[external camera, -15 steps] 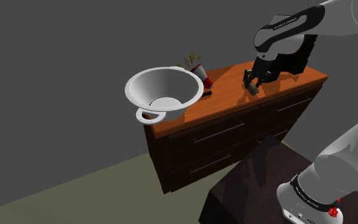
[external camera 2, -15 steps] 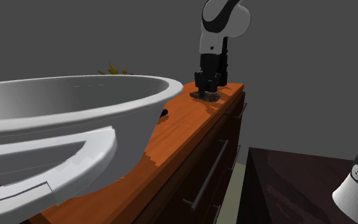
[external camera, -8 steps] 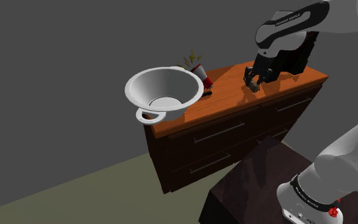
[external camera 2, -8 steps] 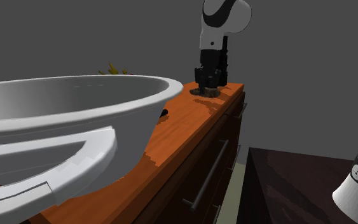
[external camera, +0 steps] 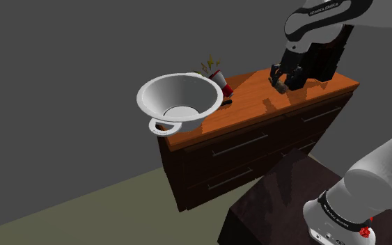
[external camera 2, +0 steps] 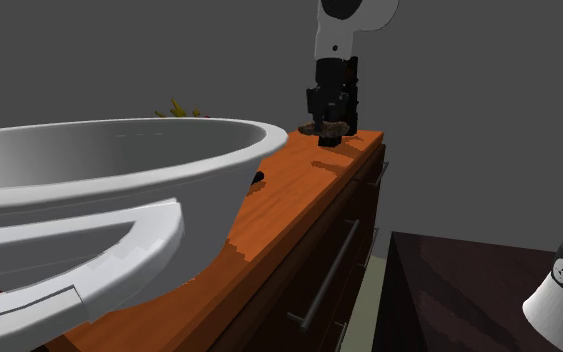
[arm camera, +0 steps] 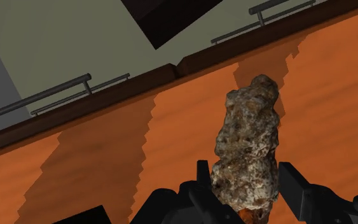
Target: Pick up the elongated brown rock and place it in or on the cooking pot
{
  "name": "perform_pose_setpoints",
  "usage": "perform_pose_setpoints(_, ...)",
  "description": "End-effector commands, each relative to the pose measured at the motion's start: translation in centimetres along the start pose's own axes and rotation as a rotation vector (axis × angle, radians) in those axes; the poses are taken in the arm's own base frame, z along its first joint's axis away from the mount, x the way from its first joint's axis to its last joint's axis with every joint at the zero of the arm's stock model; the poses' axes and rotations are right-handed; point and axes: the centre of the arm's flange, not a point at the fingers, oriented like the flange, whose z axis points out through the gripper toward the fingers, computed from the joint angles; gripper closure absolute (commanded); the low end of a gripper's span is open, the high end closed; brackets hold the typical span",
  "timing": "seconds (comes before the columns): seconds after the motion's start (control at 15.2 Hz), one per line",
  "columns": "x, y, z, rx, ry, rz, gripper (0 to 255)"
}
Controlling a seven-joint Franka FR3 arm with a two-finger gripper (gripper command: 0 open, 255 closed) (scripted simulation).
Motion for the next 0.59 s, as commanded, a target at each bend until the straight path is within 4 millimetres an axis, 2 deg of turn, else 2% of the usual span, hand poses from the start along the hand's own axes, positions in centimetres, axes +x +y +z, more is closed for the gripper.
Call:
perform_pose_setpoints(0.0, -0.1, -0.1, -1.1, 0.0, 0.0, 0.0, 255)
perform_pose_setpoints(0.53, -0.2, -0.5, -5.3, 0.0, 0.0, 0.0, 255)
